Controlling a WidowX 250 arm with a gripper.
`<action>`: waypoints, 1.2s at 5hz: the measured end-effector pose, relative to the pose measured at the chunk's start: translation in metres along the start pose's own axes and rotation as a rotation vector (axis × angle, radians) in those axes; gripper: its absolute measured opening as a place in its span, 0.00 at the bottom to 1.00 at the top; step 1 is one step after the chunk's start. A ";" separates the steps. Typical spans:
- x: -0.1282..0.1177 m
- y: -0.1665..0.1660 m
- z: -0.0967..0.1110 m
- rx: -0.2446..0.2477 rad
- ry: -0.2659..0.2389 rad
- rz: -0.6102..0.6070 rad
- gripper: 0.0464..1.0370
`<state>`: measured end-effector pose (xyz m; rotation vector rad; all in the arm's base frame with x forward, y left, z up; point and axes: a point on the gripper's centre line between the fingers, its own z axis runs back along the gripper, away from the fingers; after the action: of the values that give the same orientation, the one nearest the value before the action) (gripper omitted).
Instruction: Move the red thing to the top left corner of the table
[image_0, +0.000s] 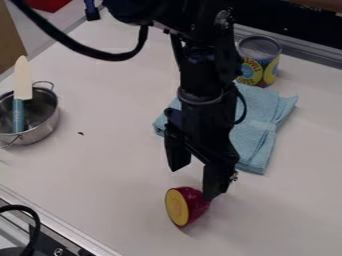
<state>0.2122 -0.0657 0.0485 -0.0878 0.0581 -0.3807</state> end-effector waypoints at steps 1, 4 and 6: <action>-0.006 0.001 -0.007 0.001 0.058 -0.008 0.96; -0.014 -0.001 -0.035 0.055 0.084 -0.018 0.96; -0.013 -0.002 -0.040 0.046 0.085 -0.047 0.72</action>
<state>0.1964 -0.0655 0.0093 -0.0279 0.1317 -0.4323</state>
